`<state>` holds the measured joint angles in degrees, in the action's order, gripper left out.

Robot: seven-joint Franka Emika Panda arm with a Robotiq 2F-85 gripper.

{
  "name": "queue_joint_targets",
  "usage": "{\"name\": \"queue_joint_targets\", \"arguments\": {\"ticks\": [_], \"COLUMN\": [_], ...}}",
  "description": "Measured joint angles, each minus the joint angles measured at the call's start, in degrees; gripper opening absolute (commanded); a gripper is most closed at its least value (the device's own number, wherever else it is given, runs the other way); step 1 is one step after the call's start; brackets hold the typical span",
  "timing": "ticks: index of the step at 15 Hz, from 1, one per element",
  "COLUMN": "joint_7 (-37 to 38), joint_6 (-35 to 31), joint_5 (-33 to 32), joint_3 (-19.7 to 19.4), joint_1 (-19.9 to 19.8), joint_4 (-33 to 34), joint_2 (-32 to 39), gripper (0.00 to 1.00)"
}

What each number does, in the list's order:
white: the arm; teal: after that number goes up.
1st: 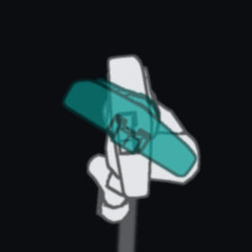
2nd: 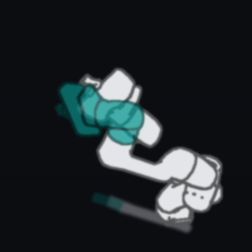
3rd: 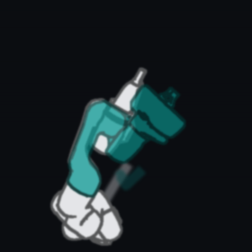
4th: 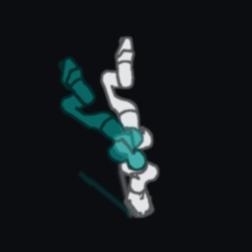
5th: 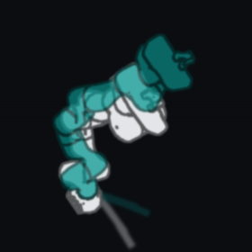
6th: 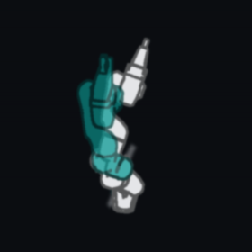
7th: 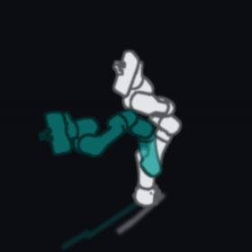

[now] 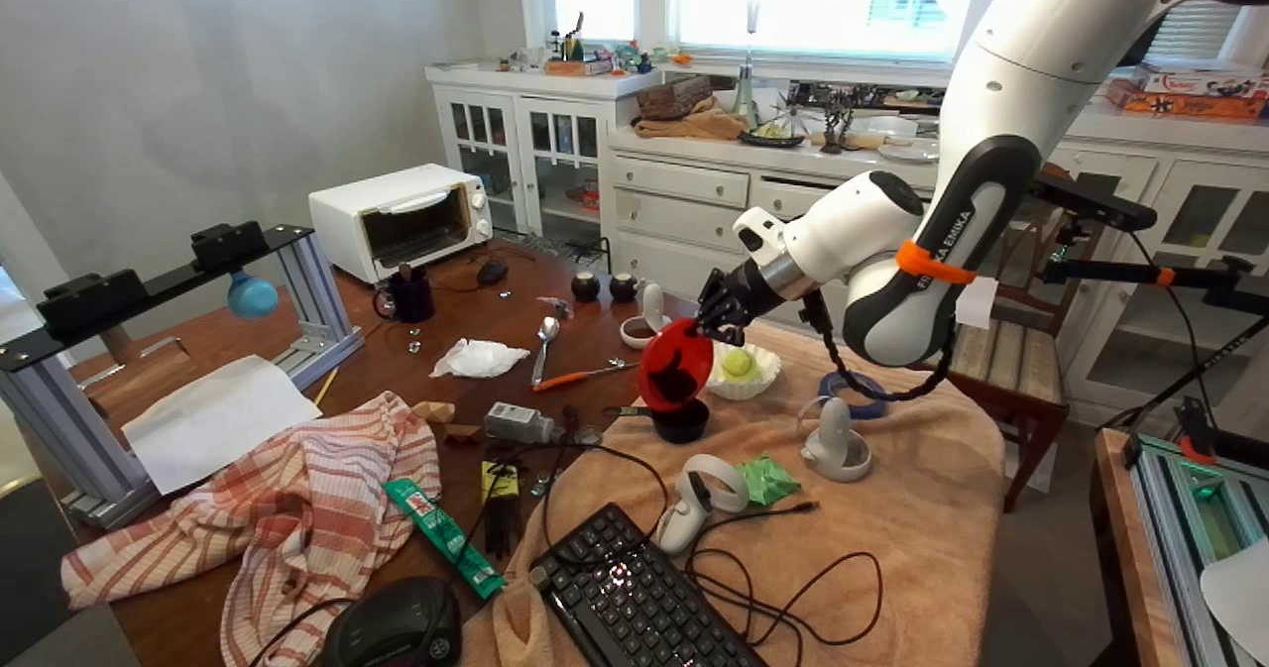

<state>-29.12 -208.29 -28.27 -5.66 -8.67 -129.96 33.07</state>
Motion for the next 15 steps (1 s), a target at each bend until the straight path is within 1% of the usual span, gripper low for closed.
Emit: {"name": "queue_joint_targets", "arguments": {"ticks": [3, 8, 15], "joint_7": [0.0, 0.0, 0.1], "joint_6": [-0.1, -0.9, -1.0], "joint_5": [0.0, 1.4, 1.7], "joint_3": [-0.1, -1.8, -1.9], "joint_1": [0.2, 1.6, 2.0], "joint_4": [-0.4, -0.6, -0.8], "joint_2": [-0.1, -0.4, -0.4], "gripper": [0.01, 0.01, 0.01]}}
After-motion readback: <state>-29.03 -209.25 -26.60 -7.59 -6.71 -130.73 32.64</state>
